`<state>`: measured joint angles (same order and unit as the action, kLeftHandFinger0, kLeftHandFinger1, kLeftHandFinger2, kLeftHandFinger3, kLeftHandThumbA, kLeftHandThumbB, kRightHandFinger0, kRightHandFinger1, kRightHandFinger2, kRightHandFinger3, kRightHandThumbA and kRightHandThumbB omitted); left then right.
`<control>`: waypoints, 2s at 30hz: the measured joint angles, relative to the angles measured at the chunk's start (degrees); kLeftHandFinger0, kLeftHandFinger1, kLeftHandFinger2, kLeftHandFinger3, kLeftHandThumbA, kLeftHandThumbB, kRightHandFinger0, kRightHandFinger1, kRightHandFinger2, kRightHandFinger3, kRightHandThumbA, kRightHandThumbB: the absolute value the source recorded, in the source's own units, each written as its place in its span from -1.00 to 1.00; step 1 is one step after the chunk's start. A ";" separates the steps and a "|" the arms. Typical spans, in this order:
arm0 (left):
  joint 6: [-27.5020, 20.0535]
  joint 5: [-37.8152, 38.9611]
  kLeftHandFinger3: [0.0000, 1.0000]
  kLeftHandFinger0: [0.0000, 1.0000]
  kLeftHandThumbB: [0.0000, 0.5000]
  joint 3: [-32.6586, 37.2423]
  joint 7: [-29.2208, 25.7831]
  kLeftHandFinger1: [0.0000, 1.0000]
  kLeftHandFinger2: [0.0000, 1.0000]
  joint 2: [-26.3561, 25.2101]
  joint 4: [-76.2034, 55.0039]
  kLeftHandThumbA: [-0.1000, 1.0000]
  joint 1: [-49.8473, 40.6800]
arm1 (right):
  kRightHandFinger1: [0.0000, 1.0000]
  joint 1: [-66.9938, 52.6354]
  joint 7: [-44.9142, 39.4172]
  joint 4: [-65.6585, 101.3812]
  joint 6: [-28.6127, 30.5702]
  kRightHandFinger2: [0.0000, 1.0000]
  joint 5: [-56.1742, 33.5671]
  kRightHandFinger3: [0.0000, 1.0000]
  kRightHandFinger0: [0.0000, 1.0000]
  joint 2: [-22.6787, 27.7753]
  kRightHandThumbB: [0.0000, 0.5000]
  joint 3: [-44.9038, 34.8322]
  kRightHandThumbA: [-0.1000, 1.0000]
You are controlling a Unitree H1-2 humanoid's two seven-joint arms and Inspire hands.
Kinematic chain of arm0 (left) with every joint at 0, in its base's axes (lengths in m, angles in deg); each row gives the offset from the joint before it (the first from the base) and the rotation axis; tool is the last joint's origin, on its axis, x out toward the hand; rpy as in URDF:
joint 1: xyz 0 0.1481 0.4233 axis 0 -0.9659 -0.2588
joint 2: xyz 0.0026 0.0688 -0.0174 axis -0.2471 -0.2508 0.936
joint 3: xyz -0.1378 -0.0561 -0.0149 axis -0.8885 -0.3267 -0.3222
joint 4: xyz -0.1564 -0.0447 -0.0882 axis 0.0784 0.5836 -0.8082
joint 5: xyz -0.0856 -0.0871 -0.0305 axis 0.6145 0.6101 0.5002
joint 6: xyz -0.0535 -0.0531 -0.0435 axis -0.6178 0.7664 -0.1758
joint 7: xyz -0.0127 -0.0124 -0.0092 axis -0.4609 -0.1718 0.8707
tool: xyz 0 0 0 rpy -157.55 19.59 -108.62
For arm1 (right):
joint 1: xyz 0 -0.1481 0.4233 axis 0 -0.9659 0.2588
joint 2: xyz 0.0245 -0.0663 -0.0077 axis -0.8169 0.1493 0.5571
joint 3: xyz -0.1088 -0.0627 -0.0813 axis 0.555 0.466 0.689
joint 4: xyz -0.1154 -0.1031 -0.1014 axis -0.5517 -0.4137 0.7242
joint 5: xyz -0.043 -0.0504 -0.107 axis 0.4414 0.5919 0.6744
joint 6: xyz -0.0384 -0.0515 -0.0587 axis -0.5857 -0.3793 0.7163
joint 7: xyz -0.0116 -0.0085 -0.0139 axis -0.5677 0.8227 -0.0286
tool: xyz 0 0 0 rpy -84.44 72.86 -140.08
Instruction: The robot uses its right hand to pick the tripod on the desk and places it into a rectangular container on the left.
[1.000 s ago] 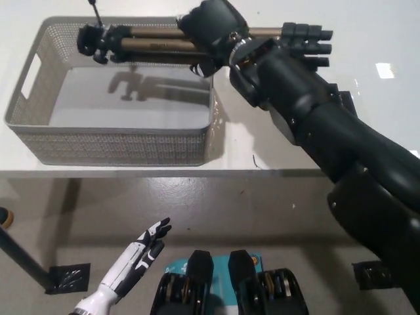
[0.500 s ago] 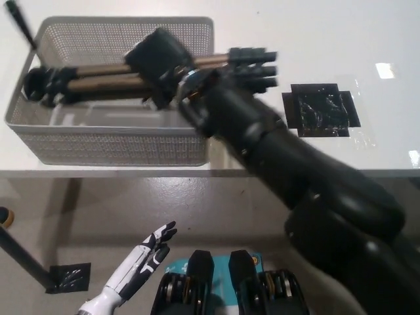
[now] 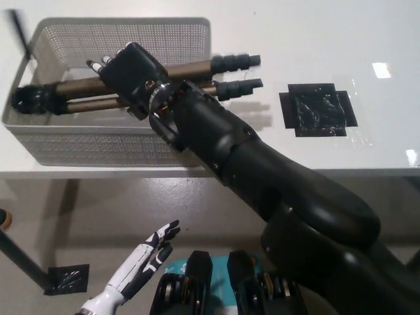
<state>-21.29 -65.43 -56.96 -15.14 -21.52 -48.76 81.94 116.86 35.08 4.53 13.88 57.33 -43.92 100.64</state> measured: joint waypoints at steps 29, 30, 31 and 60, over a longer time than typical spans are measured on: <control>0.10 -1.61 1.00 1.00 1.00 0.05 -0.05 1.00 1.00 0.33 0.38 1.00 -0.20 | 1.00 -4.56 -10.56 39.57 -3.03 1.00 -11.06 1.00 1.00 18.10 0.54 -24.41 0.95; 0.12 -1.61 1.00 1.00 1.00 0.04 -0.05 1.00 1.00 0.33 0.41 1.00 -0.23 | 1.00 -5.86 -10.82 41.44 -3.22 1.00 -11.58 1.00 1.00 18.70 0.50 -25.17 0.97; 0.14 -1.61 1.00 1.00 1.00 0.03 -0.05 1.00 1.00 0.33 0.47 1.00 -0.25 | 1.00 -7.68 -11.03 43.70 -3.47 1.00 -12.11 1.00 1.00 19.38 0.47 -26.10 0.99; 0.32 -1.50 1.00 1.00 1.00 -1.39 -0.12 1.00 1.00 0.74 2.87 1.00 -0.77 | 1.00 -93.97 -10.30 86.86 4.14 1.00 -32.54 1.00 1.00 21.61 0.61 -37.61 1.00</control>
<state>-20.98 -66.94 -58.35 -15.26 -20.78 -45.89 81.18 22.89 24.78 91.40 18.02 24.79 -22.31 63.03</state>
